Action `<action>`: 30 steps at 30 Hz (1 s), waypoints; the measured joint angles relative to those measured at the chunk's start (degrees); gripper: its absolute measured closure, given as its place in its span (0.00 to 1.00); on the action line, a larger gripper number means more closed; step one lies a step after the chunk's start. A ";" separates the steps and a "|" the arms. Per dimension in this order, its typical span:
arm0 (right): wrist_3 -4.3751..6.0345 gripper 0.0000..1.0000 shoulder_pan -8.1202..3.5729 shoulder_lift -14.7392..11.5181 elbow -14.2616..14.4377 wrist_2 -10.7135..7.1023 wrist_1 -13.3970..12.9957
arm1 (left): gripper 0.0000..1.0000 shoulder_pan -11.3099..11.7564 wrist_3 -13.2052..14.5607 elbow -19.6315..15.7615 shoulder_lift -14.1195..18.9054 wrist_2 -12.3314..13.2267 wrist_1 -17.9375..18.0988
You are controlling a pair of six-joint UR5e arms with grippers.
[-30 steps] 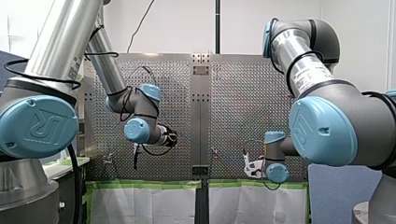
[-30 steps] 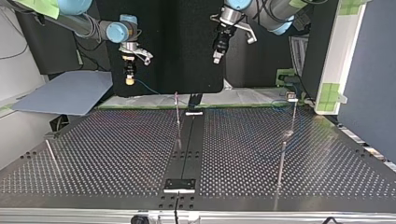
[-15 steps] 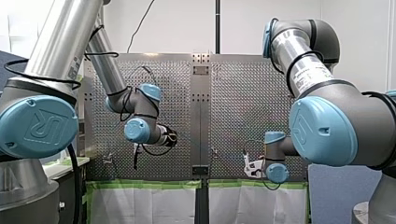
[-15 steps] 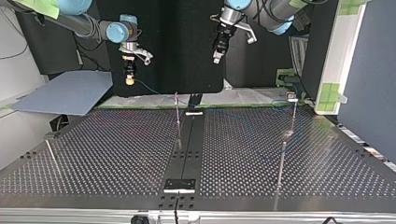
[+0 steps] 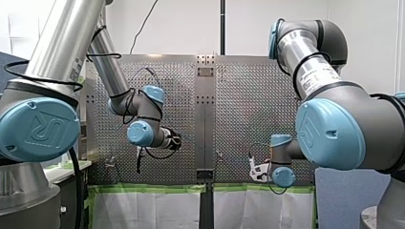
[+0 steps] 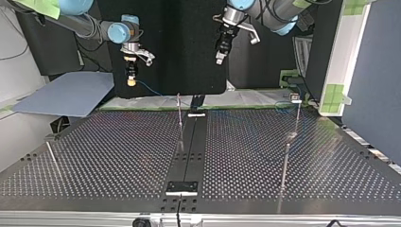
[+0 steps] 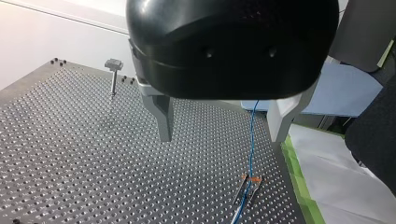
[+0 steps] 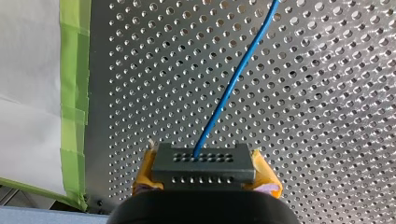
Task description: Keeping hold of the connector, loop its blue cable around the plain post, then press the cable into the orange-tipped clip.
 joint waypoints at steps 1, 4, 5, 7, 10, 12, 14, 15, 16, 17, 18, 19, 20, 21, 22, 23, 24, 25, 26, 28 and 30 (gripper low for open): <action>0.00 1.00 0.00 0.00 0.00 0.00 0.00 | 0.00 0.00 0.00 0.00 0.00 0.00 0.00; 0.00 1.00 0.00 0.00 0.00 0.00 0.00 | 0.00 0.00 0.00 0.00 0.00 0.00 0.00; 0.00 1.00 0.00 0.00 0.00 0.00 0.00 | 0.00 0.00 0.00 0.00 0.00 0.00 0.00; 0.00 1.00 0.00 0.00 0.00 0.00 0.00 | 0.00 0.00 0.00 0.00 0.00 0.00 0.00; 0.00 0.93 0.00 0.00 0.00 0.00 0.00 | 0.00 0.00 0.00 0.00 0.00 0.00 0.00; 0.00 0.93 0.00 0.00 0.00 0.00 0.00 | 0.00 0.00 0.00 0.00 0.00 0.00 0.00; 0.00 0.93 0.00 0.00 0.00 0.00 0.00 | 0.00 0.00 0.00 0.00 0.00 0.00 0.00; 0.00 0.93 0.00 0.00 0.00 0.00 0.00 | 0.00 0.00 0.00 0.00 0.00 0.00 0.00; 0.00 0.93 0.00 0.00 0.00 0.00 0.00 | 0.00 0.00 0.00 0.00 0.00 0.00 0.00; 0.00 0.93 0.00 0.00 0.01 0.00 0.00 | 0.00 0.00 0.00 0.00 0.00 0.00 0.00; 0.00 0.93 0.00 0.00 0.00 0.00 0.00 | 0.00 0.00 0.00 0.00 0.00 0.00 0.00; 0.00 0.93 0.00 0.00 0.00 0.00 0.00 | 0.00 0.00 0.00 0.00 0.00 0.00 0.00; 0.00 0.93 0.00 0.00 0.01 0.00 0.00 | 0.00 0.00 0.00 0.00 0.00 0.00 0.00; 0.00 0.93 0.00 0.00 0.01 0.00 0.00 | 0.00 0.00 0.00 0.00 0.00 0.00 0.00; 0.00 0.93 0.00 0.00 0.00 0.00 0.00 | 0.00 0.00 0.00 0.00 0.00 0.00 0.00; 0.00 0.93 0.00 0.00 0.00 0.00 0.00 | 0.00 0.00 0.00 0.00 0.00 0.00 0.00; 0.00 0.93 0.00 0.00 0.00 0.00 0.00 | 0.00 0.00 0.00 0.00 0.00 0.00 0.00; 0.00 0.93 0.00 0.00 0.00 0.00 0.00 | 0.00 0.00 0.00 0.00 0.00 0.00 0.00; 0.00 0.93 0.00 0.00 0.00 0.00 0.00 | 0.00 0.00 0.00 0.00 0.00 0.00 0.00; 0.00 0.93 0.00 0.00 0.01 0.00 0.00 | 0.00 0.00 0.00 0.00 0.00 0.00 0.00; 0.00 0.93 0.00 0.00 0.01 0.00 0.00 | 0.00 0.00 0.00 0.00 0.00 0.00 0.00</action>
